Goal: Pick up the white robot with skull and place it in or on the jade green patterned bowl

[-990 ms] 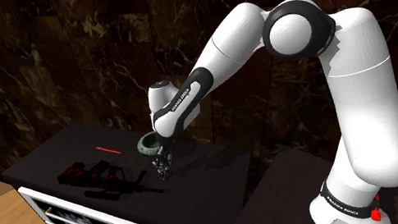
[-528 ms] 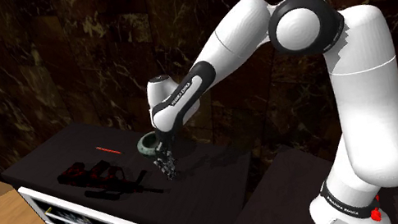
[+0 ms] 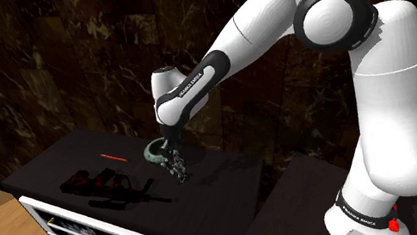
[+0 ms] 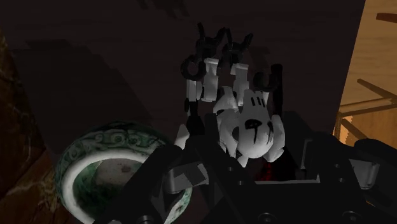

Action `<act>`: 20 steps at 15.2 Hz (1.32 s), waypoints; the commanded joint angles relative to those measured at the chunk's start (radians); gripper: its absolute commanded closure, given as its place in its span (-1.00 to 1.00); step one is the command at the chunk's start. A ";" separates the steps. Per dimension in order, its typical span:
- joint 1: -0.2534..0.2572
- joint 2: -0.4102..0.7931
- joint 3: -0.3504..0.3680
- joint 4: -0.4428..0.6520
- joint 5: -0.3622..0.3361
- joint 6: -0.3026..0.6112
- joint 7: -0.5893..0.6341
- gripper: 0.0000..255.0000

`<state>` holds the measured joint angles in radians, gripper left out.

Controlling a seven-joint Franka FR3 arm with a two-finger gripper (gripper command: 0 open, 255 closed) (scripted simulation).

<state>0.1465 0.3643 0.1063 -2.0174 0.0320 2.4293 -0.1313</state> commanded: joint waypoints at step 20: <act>-0.006 -0.153 0.005 0.081 0.011 -0.233 0.003 1.00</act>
<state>0.1409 0.2160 0.1113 -1.9392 0.0431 2.2035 -0.1282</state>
